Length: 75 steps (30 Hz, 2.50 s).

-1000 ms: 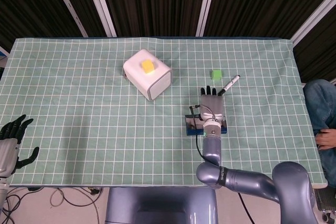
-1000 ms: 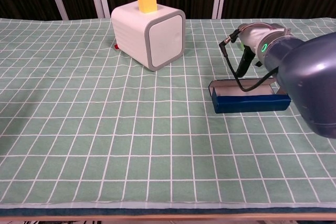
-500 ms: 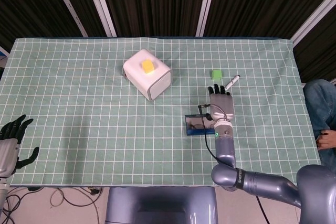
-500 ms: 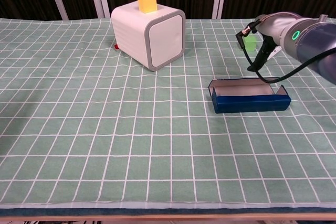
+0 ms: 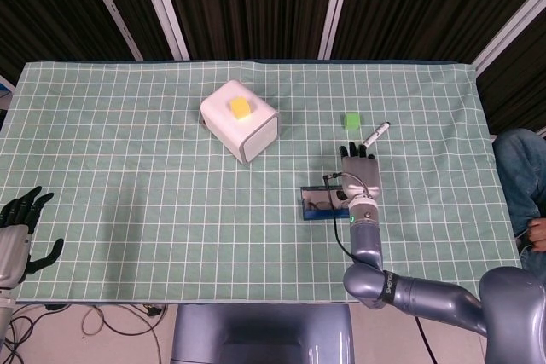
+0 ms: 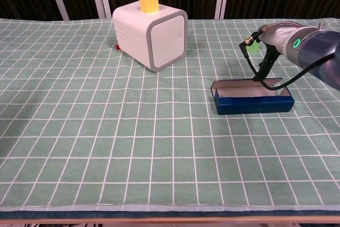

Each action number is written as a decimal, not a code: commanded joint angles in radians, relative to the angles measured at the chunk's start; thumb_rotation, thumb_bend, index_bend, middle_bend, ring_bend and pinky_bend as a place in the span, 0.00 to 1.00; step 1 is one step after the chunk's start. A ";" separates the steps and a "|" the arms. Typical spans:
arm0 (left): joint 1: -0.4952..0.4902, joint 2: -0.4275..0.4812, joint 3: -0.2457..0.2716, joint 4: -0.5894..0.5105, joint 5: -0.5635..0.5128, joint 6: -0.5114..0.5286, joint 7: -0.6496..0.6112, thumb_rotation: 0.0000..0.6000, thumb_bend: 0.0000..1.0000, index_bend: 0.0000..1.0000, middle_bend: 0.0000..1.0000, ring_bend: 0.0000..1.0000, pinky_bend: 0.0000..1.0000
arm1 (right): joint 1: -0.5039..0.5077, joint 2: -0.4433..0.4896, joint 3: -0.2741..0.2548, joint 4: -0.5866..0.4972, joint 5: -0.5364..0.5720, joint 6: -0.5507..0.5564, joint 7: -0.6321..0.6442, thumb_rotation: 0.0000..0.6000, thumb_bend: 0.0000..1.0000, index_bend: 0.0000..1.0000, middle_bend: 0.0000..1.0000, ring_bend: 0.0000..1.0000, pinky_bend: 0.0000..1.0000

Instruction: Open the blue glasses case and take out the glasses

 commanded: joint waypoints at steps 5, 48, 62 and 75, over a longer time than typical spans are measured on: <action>0.001 0.002 0.000 0.000 0.002 0.001 -0.005 1.00 0.36 0.11 0.00 0.00 0.00 | -0.009 -0.079 -0.006 0.161 -0.066 -0.032 0.093 1.00 0.29 0.14 0.09 0.07 0.23; 0.001 0.000 0.000 -0.002 -0.002 0.000 0.003 1.00 0.36 0.11 0.00 0.00 0.00 | -0.172 0.252 -0.122 -0.387 -0.141 0.040 -0.031 1.00 0.29 0.16 0.15 0.08 0.22; 0.000 0.001 0.000 -0.004 -0.006 -0.004 0.004 1.00 0.36 0.11 0.00 0.00 0.00 | -0.204 0.283 -0.239 -0.484 -0.203 0.146 -0.097 1.00 0.25 0.23 0.23 0.08 0.22; 0.000 0.002 -0.002 -0.009 -0.013 -0.006 0.005 1.00 0.36 0.11 0.00 0.00 0.00 | -0.251 0.286 -0.311 -0.551 -0.190 0.214 -0.128 1.00 0.25 0.20 0.13 0.07 0.22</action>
